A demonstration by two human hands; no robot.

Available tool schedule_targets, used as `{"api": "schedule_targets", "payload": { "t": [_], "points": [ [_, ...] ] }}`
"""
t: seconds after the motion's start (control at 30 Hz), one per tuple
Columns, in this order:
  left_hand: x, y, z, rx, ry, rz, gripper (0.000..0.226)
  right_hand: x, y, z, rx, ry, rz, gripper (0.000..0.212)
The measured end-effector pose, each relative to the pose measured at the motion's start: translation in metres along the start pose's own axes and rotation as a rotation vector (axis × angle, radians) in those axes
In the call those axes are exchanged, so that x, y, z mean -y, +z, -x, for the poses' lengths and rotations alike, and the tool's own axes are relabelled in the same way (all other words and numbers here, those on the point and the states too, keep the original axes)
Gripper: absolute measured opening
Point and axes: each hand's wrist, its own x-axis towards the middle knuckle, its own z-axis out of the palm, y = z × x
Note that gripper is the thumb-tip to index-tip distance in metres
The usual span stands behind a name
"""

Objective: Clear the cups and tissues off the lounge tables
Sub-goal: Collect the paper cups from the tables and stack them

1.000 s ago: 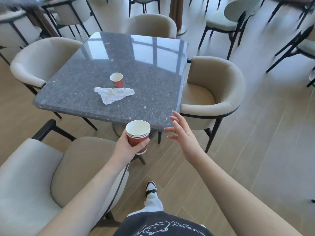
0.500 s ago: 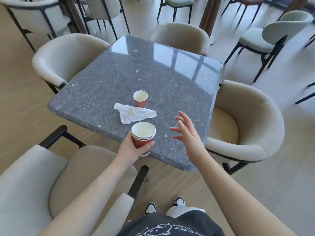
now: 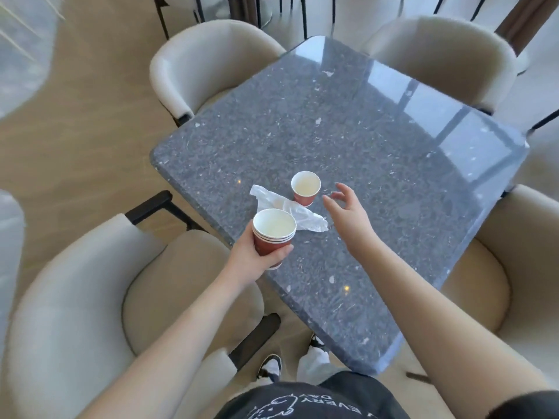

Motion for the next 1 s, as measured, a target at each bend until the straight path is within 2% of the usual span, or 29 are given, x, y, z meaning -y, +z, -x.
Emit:
{"api": "schedule_targets", "payload": {
  "t": [0.13, 0.3, 0.5, 0.73, 1.0],
  "points": [
    [-0.001, -0.001, -0.005, -0.062, -0.041, 0.022, 0.065, 0.005, 0.017, -0.049, 0.075, -0.035, 0.204, 0.064],
    [0.006, 0.005, -0.005, -0.109, -0.095, 0.021, 0.074, 0.004, 0.04, -0.098, 0.182, -0.142, 0.606, 0.081],
    [0.014, 0.01, -0.01, -0.11, -0.121, -0.017, 0.065, -0.013, 0.053, -0.124, 0.303, -0.214, 0.86, 0.084],
    [0.02, 0.013, -0.018, -0.101, -0.117, -0.044, 0.059, -0.017, 0.048, -0.12, 0.25, -0.271, 0.788, 0.077],
    [0.011, 0.026, -0.023, -0.035, -0.045, -0.071, 0.066, 0.029, 0.012, -0.053, 0.155, -0.417, 0.372, 0.069]
  ]
}}
